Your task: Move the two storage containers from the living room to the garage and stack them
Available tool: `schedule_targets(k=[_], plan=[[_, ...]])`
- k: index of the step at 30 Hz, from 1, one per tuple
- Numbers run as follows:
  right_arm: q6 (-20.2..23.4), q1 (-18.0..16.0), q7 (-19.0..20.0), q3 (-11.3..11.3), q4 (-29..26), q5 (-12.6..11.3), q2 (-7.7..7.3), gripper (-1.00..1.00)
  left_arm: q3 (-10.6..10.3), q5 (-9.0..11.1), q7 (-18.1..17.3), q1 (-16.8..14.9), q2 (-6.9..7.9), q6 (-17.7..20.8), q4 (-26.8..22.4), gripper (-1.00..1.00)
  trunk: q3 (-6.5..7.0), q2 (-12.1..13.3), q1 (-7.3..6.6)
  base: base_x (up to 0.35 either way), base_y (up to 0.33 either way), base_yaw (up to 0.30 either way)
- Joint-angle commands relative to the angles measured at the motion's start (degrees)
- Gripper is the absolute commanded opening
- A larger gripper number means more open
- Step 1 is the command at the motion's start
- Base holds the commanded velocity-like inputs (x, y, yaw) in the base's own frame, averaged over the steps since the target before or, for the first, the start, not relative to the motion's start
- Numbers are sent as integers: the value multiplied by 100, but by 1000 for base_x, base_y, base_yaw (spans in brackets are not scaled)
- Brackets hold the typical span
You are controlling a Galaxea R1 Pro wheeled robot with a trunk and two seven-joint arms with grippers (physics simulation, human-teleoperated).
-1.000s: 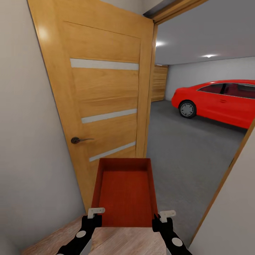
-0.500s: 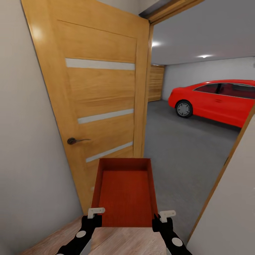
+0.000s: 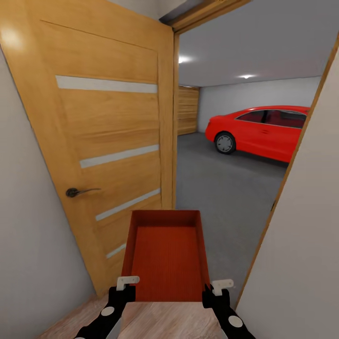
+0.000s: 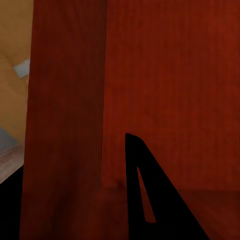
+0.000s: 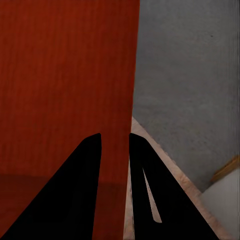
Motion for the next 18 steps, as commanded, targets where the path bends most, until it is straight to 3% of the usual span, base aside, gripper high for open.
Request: schedule_targets(k=[1, 18], plan=[[-19, -11, 144, 32, -27, -23, -4, -100, 80, 0, 323, -3, 124, -26, 5, -100, -13, -14, 3, 0, 0, -254], [-19, -11, 144, 31, -27, -23, -5, -100, 73, 9, 319, -3, 118, -28, 7, -100, -13, -14, 3, 0, 0, -246]])
